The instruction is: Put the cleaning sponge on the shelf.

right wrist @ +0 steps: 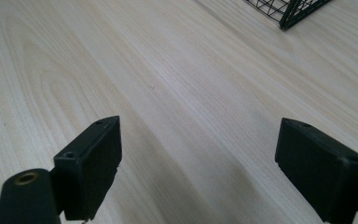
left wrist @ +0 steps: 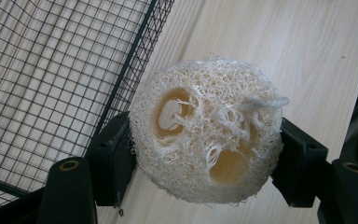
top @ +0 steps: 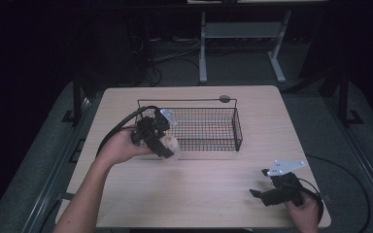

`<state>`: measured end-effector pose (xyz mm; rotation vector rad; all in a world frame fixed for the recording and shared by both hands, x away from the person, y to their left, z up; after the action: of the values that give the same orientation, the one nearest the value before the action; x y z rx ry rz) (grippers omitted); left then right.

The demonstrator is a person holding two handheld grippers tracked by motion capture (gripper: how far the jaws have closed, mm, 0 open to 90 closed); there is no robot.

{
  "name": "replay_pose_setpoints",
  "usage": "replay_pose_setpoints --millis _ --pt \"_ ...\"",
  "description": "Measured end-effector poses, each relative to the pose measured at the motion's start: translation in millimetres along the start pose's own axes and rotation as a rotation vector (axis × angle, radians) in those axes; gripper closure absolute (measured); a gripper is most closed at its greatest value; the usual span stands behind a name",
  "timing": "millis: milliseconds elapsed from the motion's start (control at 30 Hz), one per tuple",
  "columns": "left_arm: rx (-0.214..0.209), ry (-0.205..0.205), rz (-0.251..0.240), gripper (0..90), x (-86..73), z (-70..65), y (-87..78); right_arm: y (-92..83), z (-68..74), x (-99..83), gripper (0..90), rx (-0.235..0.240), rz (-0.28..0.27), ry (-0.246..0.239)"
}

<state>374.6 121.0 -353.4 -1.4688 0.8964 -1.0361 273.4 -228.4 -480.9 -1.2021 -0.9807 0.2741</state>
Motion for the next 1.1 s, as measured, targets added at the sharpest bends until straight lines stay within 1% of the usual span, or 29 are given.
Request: replay_pose_setpoints --millis 100,300,333,400,467,500,533,667,700,733,767,800,933,967,1033,1067,1100 --pt "0.006 0.002 0.007 30.4 2.9 2.4 -4.8 0.4 0.5 0.4 14.2 0.0 0.001 0.003" --pt "0.022 -0.002 0.0 30.3 9.0 7.7 -14.8 -0.1 0.8 1.0 14.2 0.0 -0.005 0.0" --pt "0.028 0.004 0.008 30.4 10.6 9.2 -17.8 -0.2 0.9 0.9 14.2 0.001 -0.005 0.002" --pt "0.036 0.001 0.01 30.4 13.9 10.3 -22.0 -0.4 0.6 0.8 14.2 0.001 -0.007 0.001" --pt "0.046 0.015 0.021 30.4 17.1 11.9 -26.5 -1.0 0.8 0.8 14.2 0.005 -0.009 0.004" --pt "0.046 0.015 0.021 30.4 17.1 11.9 -26.5 -1.0 0.8 0.8 14.2 0.005 -0.009 0.004" --pt "0.047 0.015 0.008 30.4 21.0 12.1 -29.8 -1.4 0.3 0.4 14.2 0.003 -0.008 0.005" --pt "0.036 0.009 -0.006 30.4 24.5 16.9 -32.4 -1.8 0.1 0.2 14.2 -0.003 -0.007 0.003" --pt "0.035 0.001 -0.011 30.4 25.1 18.4 -32.7 -1.7 0.2 0.2 14.2 -0.004 -0.007 0.003" --pt "0.038 0.003 -0.015 30.4 25.3 20.5 -33.5 -1.4 0.2 0.2 14.2 -0.004 -0.006 0.003" --pt "0.032 -0.006 -0.02 30.4 25.7 21.3 -33.8 -1.3 0.4 0.2 14.2 -0.004 -0.005 0.001" --pt "0.03 -0.004 -0.021 30.4 26.0 24.1 -34.9 -1.2 0.5 0.3 14.2 -0.006 -0.004 0.0" --pt "0.026 -0.026 -0.024 30.4 28.8 32.2 -36.1 -0.5 0.2 0.5 14.2 -0.007 -0.002 0.001" --pt "0.019 -0.032 -0.024 30.4 29.5 35.0 -36.5 -0.4 -0.1 0.5 14.2 -0.005 -0.001 0.001" --pt "0.017 -0.034 -0.02 30.4 30.5 37.5 -36.6 -0.4 -0.4 0.5 14.2 -0.005 -0.001 0.002" --pt "0.018 -0.044 -0.025 30.4 32.1 40.6 -35.8 -0.4 -0.4 0.5 14.2 -0.005 -0.002 0.003" --pt "0.015 -0.042 -0.021 30.4 32.7 42.5 -34.9 -0.5 -0.3 0.5 14.2 -0.005 -0.002 0.003"
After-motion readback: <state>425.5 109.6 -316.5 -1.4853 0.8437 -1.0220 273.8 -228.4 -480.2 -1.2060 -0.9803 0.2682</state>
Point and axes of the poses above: each handheld gripper's, and its own axes: y roughly forward along the jaws, x roughly out of its top, z roughly to its left, the point moved 4 cm from there along y, roughly forward along the jaws, and after that the axes turned 14 degrees about z, right-handed, at the moved point
